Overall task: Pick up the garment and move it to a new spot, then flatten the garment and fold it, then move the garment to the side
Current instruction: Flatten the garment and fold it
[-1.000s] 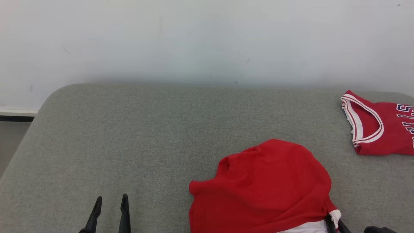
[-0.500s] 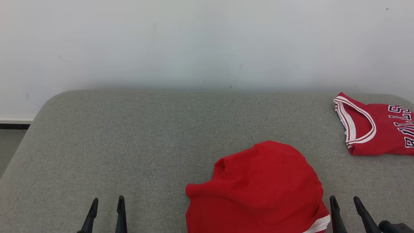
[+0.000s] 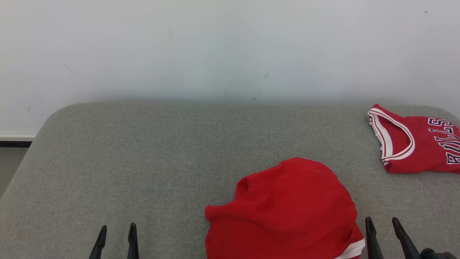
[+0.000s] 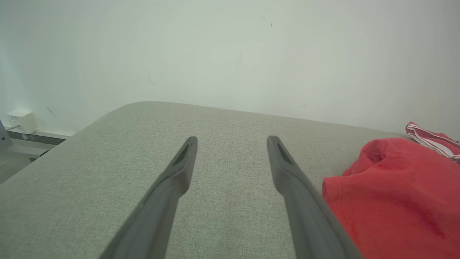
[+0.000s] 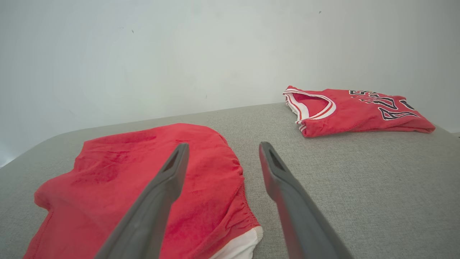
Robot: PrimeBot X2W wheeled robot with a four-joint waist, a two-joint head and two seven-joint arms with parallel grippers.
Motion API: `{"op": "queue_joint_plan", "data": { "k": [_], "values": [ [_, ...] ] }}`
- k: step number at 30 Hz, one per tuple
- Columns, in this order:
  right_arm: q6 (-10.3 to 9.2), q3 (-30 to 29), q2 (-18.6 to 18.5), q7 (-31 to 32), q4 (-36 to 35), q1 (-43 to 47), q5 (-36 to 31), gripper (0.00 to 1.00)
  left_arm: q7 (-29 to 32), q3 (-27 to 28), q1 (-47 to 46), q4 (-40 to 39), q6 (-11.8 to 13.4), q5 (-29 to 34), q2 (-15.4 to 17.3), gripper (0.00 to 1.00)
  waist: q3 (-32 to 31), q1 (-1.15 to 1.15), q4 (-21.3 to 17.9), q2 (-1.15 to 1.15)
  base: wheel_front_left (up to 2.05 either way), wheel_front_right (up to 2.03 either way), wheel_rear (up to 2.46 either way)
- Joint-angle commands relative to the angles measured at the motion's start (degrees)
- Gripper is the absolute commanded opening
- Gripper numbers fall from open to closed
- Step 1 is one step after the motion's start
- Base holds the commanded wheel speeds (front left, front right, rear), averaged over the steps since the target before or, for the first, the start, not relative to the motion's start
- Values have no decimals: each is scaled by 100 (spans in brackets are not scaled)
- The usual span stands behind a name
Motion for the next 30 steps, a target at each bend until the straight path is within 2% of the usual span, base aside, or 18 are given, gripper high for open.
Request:
{"op": "queue_joint_plan", "data": {
  "k": [1, 30],
  "values": [
    [-15, 8, 16, -30, -24, 49, -59, 100, -17, 5, 71, -22, -21, 19, -8, 100, -3, 0, -5, 0, 0, 0, 0],
    [-15, 457, -57, -249, -235, -89, -125, 100, -17, 7, 225, -169, -34, 111, -7, 100, -127, 0, -20, 0, 0, 0, 0]
  ]
}}
